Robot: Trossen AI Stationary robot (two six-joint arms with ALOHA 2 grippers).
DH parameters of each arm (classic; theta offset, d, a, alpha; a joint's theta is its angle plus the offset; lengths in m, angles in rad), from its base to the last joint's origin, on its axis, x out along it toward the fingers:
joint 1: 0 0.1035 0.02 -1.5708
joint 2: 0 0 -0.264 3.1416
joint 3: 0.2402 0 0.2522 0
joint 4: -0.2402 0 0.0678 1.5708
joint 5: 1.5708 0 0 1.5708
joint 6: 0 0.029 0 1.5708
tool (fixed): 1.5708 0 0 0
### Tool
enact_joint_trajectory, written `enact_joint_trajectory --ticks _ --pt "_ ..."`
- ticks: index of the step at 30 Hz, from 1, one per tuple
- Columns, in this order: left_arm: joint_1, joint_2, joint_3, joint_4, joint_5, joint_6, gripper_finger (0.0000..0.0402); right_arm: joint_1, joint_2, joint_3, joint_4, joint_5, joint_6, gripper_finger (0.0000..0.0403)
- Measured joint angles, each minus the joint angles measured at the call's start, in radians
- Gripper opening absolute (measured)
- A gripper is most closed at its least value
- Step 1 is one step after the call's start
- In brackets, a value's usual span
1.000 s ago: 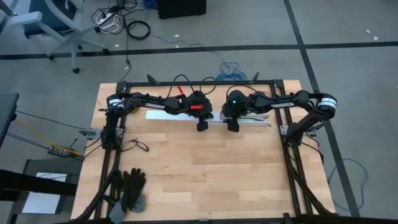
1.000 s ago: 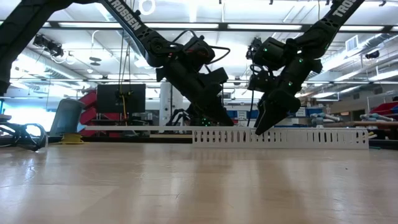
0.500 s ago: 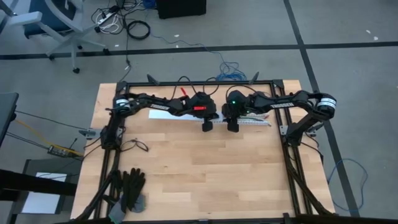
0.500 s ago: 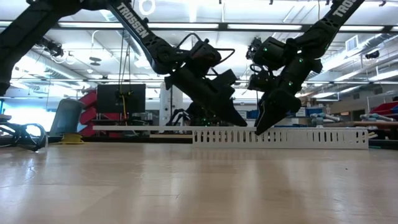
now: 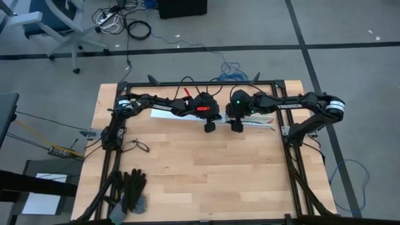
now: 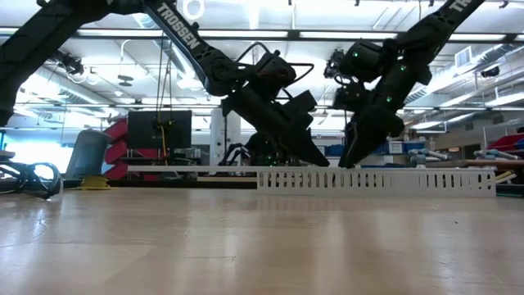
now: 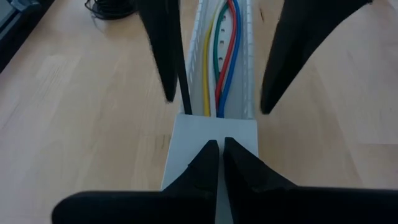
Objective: Ziptie cables
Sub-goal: Close the white cable duct
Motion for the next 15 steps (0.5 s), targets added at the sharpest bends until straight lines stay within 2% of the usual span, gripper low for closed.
enact_joint_trajectory --ticks 7,10,15 --pt "0.0 0.0 0.0 -0.009 0.0 -0.001 0.0 -0.007 -0.016 -0.001 -0.059 0.037 0.009 0.0308" --pt "0.001 -0.001 0.0 -0.012 0.0 -0.001 0.0 -0.01 -0.011 -0.002 -0.076 0.078 0.007 0.0317" --pt "0.001 -0.001 0.0 -0.013 0.0 -0.001 0.0 -0.021 -0.01 -0.002 -0.072 0.042 0.015 0.032"
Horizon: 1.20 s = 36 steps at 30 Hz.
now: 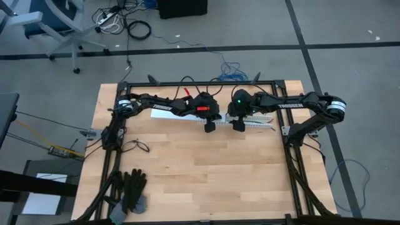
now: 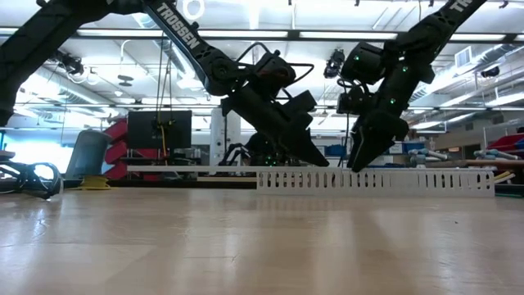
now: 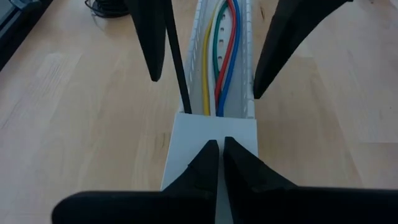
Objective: Ziptie cables
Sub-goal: Close the white cable duct
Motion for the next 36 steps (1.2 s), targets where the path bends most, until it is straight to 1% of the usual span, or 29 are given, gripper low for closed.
enact_joint_trajectory --ticks 3,7,13,17,21,29,34,36 --pt "0.0 0.0 0.0 0.002 0.0 0.0 0.0 0.0 0.001 0.0 -0.001 -0.016 -0.001 0.0315" --pt "0.0 0.0 -0.002 0.011 0.0 0.0 0.0 -0.001 0.001 0.0 -0.003 -0.087 0.016 0.0308" --pt "0.0 0.0 -0.002 0.015 0.002 0.0 0.0 -0.005 0.002 -0.001 0.02 -0.089 0.041 0.0307" --pt "-0.001 0.0 -0.002 0.017 0.002 -0.001 0.0 -0.018 0.02 -0.025 0.079 -0.091 0.058 0.0307" --pt "-0.002 0.0 -0.002 0.017 0.002 -0.001 0.0 -0.022 0.05 -0.037 0.084 -0.086 0.061 0.0307" --pt "-0.002 0.001 -0.002 0.017 0.003 -0.001 0.0 -0.032 0.051 -0.041 0.121 -0.095 0.061 0.0307" --pt "-0.002 0.001 -0.002 0.017 0.003 -0.003 0.0 -0.047 0.051 -0.114 0.247 -0.143 0.085 0.0307" --pt "-0.002 0.001 -0.002 0.017 0.004 -0.003 0.0 -0.047 0.051 -0.142 0.304 -0.145 0.096 0.0307"
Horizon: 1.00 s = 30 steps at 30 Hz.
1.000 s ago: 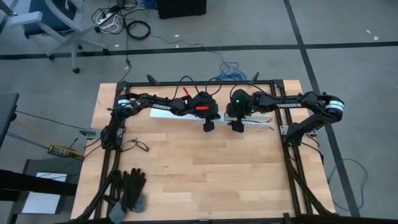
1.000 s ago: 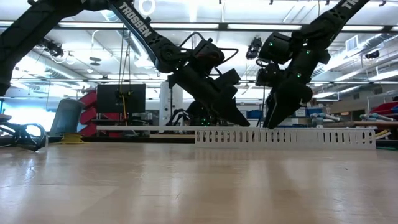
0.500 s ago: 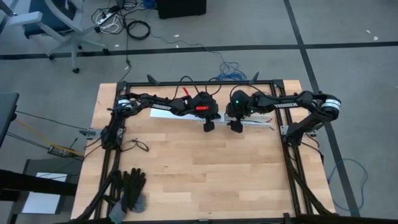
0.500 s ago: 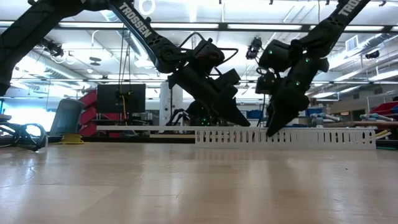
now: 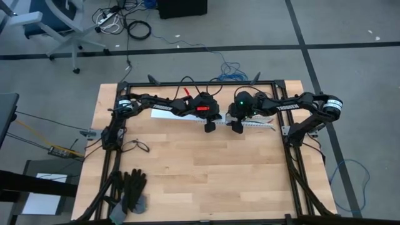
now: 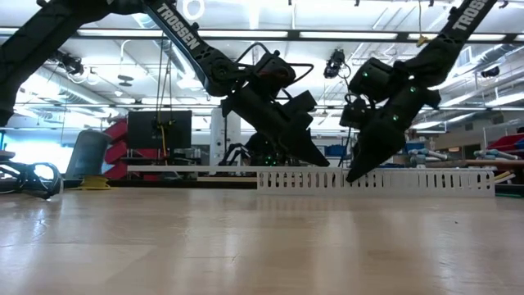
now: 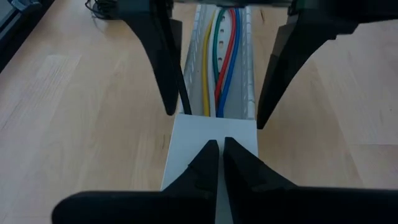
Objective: Ziptie cables
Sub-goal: Close the white cable duct
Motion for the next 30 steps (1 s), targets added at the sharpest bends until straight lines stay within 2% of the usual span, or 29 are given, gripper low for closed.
enact_joint_trajectory --ticks 11,14,22,25,30 --pt "0.0 0.0 0.0 0.0 0.0 -0.001 0.0 0.0 0.0 -0.024 0.049 -0.002 0.001 0.0297" --pt "0.0 0.0 0.0 0.0 0.0 -0.001 0.0 0.0 0.0 -0.024 0.049 0.0 -0.002 0.0266" --pt "0.0 0.001 0.0 0.02 0.026 -0.001 0.0 0.0 -0.002 -0.023 0.047 -0.007 -0.027 0.0148" --pt "-0.001 0.002 -0.001 0.035 0.03 -0.001 0.0 0.0 -0.002 -0.023 0.055 -0.014 -0.03 0.0138" --pt "-0.004 0.017 -0.001 0.071 0.034 -0.003 0.0 0.001 -0.001 -0.023 0.066 -0.022 -0.029 0.0147"
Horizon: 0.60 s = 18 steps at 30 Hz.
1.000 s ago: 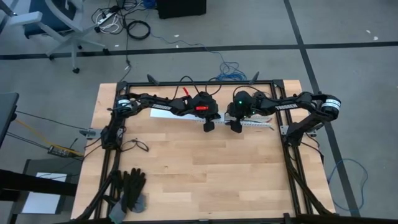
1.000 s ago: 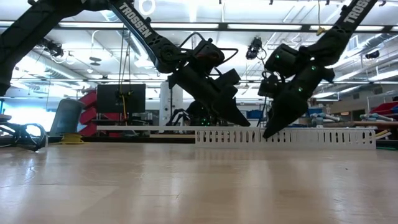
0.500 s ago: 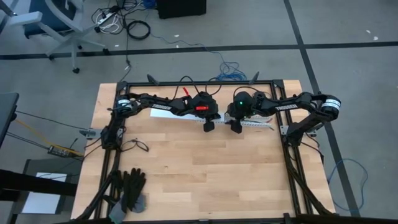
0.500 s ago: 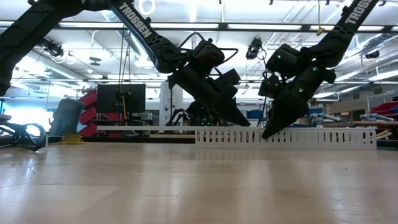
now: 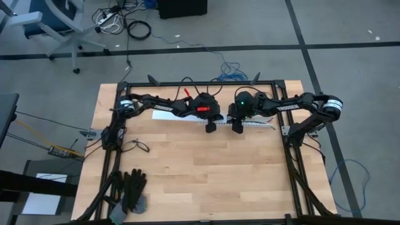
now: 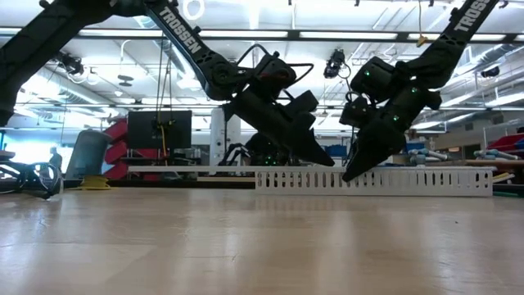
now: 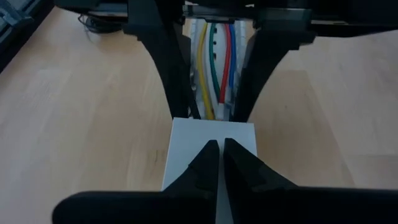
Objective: Ziptie cables
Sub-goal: Close the white cable duct
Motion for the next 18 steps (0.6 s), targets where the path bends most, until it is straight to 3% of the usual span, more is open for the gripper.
enact_joint_trajectory --ticks 12,18 --pt "-0.004 0.018 0.025 0.038 0.009 -0.009 0.0 0.002 0.002 -0.001 0.011 -0.016 0.025 0.0159" --pt "-0.004 0.019 0.031 0.017 0.008 0.007 0.0 0.002 -0.007 -0.001 -0.014 -0.02 0.027 0.0206"
